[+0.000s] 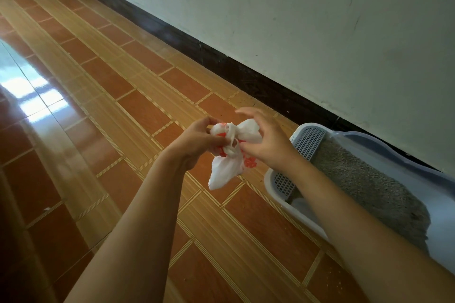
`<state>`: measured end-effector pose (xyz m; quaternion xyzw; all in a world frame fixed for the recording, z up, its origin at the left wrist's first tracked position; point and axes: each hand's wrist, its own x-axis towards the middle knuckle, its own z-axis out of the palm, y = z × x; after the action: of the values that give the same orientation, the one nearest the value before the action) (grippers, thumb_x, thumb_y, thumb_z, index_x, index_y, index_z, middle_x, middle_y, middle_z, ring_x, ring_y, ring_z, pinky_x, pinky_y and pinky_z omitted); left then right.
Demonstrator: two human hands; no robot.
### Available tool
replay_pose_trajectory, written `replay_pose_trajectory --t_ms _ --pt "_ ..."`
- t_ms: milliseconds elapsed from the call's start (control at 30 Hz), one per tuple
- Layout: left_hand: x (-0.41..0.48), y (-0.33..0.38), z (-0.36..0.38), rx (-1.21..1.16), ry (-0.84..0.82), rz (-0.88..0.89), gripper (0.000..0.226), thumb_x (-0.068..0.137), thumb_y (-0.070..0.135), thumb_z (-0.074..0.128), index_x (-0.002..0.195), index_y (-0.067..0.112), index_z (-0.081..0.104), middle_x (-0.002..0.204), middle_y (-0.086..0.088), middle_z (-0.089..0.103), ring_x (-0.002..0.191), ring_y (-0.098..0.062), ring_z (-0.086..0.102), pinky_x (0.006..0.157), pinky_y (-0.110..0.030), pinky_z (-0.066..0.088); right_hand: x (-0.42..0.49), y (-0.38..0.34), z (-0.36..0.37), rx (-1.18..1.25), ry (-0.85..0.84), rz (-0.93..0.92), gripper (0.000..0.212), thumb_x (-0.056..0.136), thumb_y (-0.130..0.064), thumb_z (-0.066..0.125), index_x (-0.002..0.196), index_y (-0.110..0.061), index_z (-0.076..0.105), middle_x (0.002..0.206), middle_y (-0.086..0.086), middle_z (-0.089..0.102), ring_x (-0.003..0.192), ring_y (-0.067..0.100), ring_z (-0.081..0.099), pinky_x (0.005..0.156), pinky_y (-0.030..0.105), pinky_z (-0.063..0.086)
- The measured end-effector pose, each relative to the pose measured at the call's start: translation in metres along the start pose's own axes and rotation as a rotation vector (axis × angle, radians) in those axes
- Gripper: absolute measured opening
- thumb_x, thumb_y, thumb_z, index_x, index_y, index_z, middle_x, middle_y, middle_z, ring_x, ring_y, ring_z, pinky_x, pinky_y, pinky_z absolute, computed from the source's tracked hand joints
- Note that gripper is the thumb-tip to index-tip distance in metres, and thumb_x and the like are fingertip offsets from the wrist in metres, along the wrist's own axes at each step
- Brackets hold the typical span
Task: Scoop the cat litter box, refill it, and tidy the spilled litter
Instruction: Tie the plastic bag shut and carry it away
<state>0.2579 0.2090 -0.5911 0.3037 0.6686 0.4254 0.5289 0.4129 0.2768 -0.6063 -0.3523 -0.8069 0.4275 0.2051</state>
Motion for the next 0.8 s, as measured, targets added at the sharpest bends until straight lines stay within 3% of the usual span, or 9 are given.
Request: replay_pose_trajectory --t_ms 100,233,367,500,667,800 --pt "-0.002 0.002 -0.001 0.107 -0.076 0.034 0.046 0.079 -0.011 0.064 0.119 0.004 0.047 0.106 -0.014 0.057 0.083 -0.020 0.063 0.069 -0.028 0.058 0.006 0.001 -0.002 -0.134 -0.121 0.026 0.062 0.083 -0.030 0.066 0.138 -0.037 0.038 0.149 0.001 0.029 0.136 0.022 0.029 0.105 0.050 0.038" --pt "-0.004 0.002 0.000 0.298 -0.091 0.114 0.045 0.077 -0.007 0.067 0.117 0.007 0.050 0.106 -0.010 0.060 0.093 -0.021 0.064 0.074 -0.031 0.059 0.010 0.005 -0.002 -0.250 -0.119 -0.025 0.052 0.080 -0.043 0.066 0.127 -0.027 0.052 0.124 0.000 0.055 0.115 0.017 0.049 0.096 0.045 0.046" --pt "-0.003 0.000 0.007 0.487 0.086 0.318 0.028 0.076 0.002 0.071 0.102 0.009 0.062 0.096 -0.005 0.065 0.085 -0.016 0.065 0.069 -0.027 0.059 0.010 0.007 -0.002 -0.206 -0.077 0.000 0.038 0.082 -0.046 0.063 0.109 -0.021 0.061 0.103 -0.001 0.064 0.095 0.014 0.060 0.082 0.041 0.054" --pt "0.003 -0.007 0.012 0.623 0.321 0.449 0.024 0.076 0.005 0.069 0.099 0.010 0.066 0.089 -0.004 0.067 0.081 -0.016 0.064 0.069 -0.029 0.056 0.009 0.004 -0.002 -0.138 -0.043 0.026 0.031 0.082 -0.044 0.064 0.097 -0.016 0.065 0.088 -0.002 0.067 0.085 0.015 0.062 0.078 0.043 0.054" --pt "0.005 -0.011 0.019 0.786 0.537 0.592 0.019 0.080 0.012 0.066 0.097 0.005 0.064 0.091 -0.004 0.059 0.076 -0.014 0.052 0.063 -0.023 0.040 0.008 -0.002 0.000 -0.017 -0.013 0.043 0.030 0.082 -0.038 0.065 0.093 -0.010 0.066 0.087 0.005 0.068 0.085 0.019 0.064 0.078 0.045 0.054" --pt "0.005 -0.015 0.024 0.798 0.627 0.585 0.017 0.082 0.011 0.063 0.097 0.004 0.058 0.094 -0.005 0.056 0.075 -0.017 0.050 0.064 -0.028 0.040 0.003 -0.007 0.004 0.057 -0.022 0.055 0.030 0.082 -0.036 0.067 0.092 -0.007 0.065 0.085 0.006 0.068 0.083 0.019 0.064 0.076 0.041 0.055"
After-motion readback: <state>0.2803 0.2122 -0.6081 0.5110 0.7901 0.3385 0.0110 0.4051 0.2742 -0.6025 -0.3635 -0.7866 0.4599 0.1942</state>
